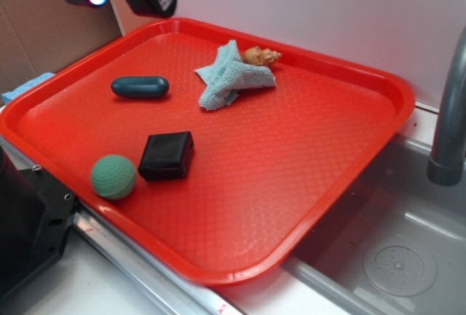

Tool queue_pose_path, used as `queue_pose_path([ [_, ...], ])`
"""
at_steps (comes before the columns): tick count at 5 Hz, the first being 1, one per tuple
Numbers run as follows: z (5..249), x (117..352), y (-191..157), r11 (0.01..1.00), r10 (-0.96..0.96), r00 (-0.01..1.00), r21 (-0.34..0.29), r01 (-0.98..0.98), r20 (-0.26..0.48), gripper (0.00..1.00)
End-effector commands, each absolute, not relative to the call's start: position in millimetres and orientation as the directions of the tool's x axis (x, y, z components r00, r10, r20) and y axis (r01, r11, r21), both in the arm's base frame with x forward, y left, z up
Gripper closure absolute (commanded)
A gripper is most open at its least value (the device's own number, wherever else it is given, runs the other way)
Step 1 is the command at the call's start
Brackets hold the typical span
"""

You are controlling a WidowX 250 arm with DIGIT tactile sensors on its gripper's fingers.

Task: Grab the blue cloth.

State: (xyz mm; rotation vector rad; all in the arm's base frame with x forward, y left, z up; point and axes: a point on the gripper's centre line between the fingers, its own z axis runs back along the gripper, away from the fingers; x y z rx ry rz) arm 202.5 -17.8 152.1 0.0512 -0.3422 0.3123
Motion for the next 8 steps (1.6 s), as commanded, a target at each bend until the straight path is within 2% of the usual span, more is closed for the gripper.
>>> queue_pose_path([
  [1, 111.3, 247.4, -13.7, 0.947, 0.304, 0.872, -0.02, -0.321, 0.385, 0.0],
  [2, 88.5, 260.9, -12.8, 0.94, 0.308, 0.869, 0.015, -0.34, 0.387, 0.0],
  [3, 70.2, 271.1, -13.3, 0.929, 0.297, 0.865, 0.087, -0.36, 0.405, 0.0],
  [5, 43.8, 287.7, -2.5, 0.926, 0.294, 0.878, 0.113, -0.359, 0.379, 0.0],
  [6, 34.8, 298.0, 2.6, 0.94, 0.277, 0.887, 0.089, -0.33, 0.371, 0.0],
  [7, 32.2, 301.4, 9.8, 0.974, 0.217, 0.904, -0.021, -0.225, 0.369, 0.0],
  [8, 27.6, 302.9, 16.4, 0.971, 0.235, 0.904, -0.054, -0.231, 0.357, 1.0],
])
